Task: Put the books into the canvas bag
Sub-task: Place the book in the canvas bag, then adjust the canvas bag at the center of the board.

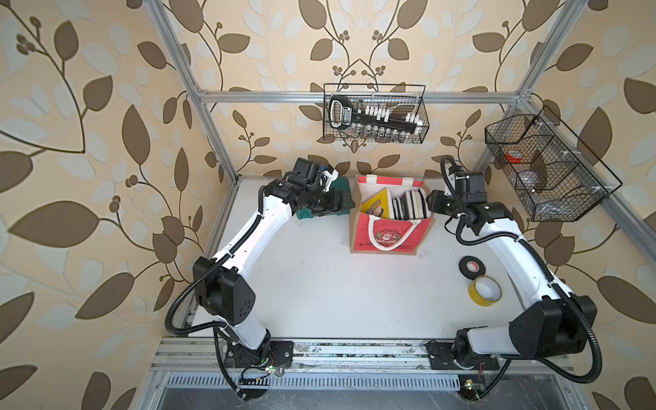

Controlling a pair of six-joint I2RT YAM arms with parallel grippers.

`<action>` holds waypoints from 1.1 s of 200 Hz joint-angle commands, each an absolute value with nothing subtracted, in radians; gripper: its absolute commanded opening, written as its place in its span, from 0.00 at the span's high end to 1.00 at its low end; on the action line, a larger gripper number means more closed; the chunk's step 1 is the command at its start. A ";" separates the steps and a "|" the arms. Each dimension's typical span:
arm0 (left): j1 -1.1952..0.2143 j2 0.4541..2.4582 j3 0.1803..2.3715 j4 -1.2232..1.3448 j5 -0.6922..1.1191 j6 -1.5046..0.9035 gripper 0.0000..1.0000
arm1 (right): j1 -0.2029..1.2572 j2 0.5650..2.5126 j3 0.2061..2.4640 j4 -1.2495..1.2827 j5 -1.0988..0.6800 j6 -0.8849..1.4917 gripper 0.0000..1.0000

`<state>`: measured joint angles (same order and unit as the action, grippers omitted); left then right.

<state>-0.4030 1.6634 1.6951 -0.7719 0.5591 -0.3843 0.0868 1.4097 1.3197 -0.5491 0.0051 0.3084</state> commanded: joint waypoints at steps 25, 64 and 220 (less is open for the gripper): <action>-0.462 1.708 1.790 -0.845 0.457 -0.351 0.31 | 0.051 1.472 1.297 -0.541 -0.026 0.288 0.70; -0.468 1.703 1.777 -0.839 0.440 -0.344 0.29 | 0.049 1.477 1.322 -0.531 -0.063 0.277 1.00; -0.433 1.792 1.921 -1.063 0.059 -0.279 1.00 | 0.392 1.282 1.448 -0.442 -0.037 0.150 1.00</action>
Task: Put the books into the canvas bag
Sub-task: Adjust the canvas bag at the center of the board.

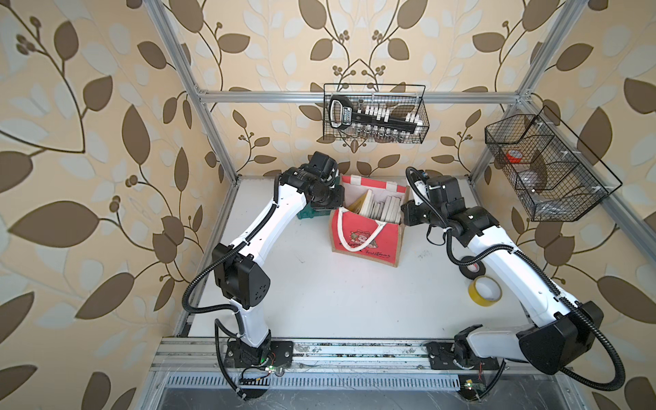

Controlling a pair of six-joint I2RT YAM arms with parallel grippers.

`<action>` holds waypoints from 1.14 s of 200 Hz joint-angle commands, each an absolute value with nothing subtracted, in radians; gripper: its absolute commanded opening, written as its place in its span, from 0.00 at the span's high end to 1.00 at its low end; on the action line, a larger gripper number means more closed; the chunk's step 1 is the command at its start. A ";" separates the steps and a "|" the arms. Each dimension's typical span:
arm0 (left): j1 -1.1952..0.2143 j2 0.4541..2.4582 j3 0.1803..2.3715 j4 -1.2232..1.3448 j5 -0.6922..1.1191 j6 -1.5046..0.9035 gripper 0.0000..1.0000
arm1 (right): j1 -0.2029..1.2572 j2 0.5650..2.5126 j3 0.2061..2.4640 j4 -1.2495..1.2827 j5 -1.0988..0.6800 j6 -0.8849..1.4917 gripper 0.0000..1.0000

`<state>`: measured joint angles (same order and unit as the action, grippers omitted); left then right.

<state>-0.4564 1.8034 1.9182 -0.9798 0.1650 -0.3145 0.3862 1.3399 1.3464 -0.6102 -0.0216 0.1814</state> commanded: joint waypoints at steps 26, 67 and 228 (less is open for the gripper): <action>-0.430 1.784 1.949 -1.132 0.075 -0.253 1.00 | 0.392 1.291 1.469 -0.441 -0.068 0.154 1.00; -0.431 1.519 1.749 -1.038 0.196 -0.205 1.00 | 0.392 1.245 1.425 -0.379 -0.187 0.170 1.00; -0.248 1.357 1.614 -0.919 0.168 -0.271 0.01 | 0.065 1.284 1.158 -0.351 -0.172 0.240 0.20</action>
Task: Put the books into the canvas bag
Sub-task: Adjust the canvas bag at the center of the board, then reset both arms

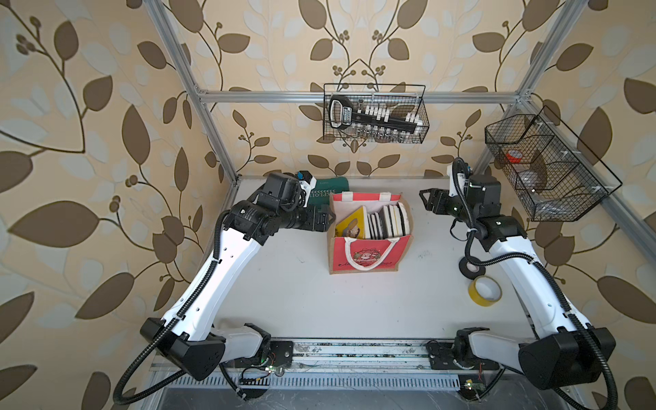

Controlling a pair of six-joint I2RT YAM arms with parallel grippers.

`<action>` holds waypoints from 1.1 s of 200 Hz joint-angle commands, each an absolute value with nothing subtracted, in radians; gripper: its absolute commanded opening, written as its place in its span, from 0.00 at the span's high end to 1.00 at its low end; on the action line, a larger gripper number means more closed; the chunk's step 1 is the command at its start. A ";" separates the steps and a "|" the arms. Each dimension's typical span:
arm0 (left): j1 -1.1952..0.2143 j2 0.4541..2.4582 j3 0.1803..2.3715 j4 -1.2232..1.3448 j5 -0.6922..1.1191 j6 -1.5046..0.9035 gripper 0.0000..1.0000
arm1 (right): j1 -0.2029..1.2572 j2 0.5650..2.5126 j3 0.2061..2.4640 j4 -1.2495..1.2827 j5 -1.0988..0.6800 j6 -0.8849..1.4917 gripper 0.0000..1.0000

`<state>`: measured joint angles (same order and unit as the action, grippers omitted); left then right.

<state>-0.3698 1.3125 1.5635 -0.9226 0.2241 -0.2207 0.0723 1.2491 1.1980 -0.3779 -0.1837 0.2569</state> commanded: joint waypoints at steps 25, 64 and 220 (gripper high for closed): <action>-0.110 1.409 1.608 -0.908 0.131 -0.322 0.01 | 0.062 1.281 1.035 -0.231 -0.051 0.228 0.18; -0.077 1.488 1.584 -0.859 -0.026 -0.309 0.01 | 0.059 1.224 0.752 0.143 0.103 0.094 0.09; -0.049 1.493 0.877 0.050 -0.396 -0.289 0.01 | 0.049 1.440 0.372 0.864 0.200 0.029 0.01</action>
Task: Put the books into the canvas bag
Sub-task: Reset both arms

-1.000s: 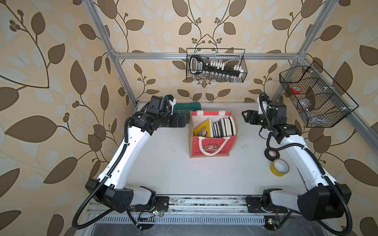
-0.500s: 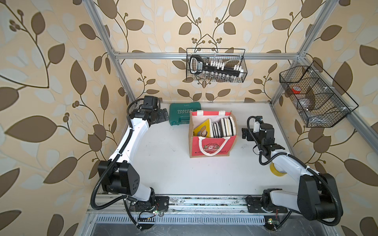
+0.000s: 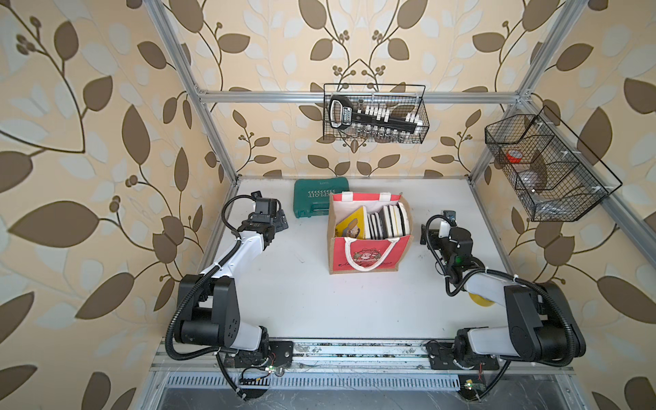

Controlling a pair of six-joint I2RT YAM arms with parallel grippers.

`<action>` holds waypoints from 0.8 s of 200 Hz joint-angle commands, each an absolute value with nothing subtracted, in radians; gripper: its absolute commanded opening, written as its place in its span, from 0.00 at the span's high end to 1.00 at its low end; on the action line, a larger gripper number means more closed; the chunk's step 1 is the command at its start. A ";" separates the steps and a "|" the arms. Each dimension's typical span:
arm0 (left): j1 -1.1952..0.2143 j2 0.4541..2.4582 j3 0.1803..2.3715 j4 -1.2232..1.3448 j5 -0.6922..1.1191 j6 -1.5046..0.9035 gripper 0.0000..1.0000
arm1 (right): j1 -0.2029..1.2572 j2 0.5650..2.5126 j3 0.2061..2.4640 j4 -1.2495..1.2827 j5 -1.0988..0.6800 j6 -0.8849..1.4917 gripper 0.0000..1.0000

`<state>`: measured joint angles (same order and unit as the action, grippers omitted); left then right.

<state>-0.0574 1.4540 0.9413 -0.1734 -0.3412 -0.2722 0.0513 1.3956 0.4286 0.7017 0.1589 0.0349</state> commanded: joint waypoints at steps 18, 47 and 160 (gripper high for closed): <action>-0.049 1.507 0.804 0.188 -0.399 -0.278 0.01 | 0.049 1.481 0.311 1.018 0.219 0.030 0.01; -0.057 1.520 0.666 0.441 -0.367 -0.234 0.01 | 0.071 1.460 0.282 1.036 0.270 0.031 0.01; -0.219 1.694 0.610 0.829 -0.262 0.136 0.01 | 0.012 1.493 0.219 1.159 0.218 0.087 0.01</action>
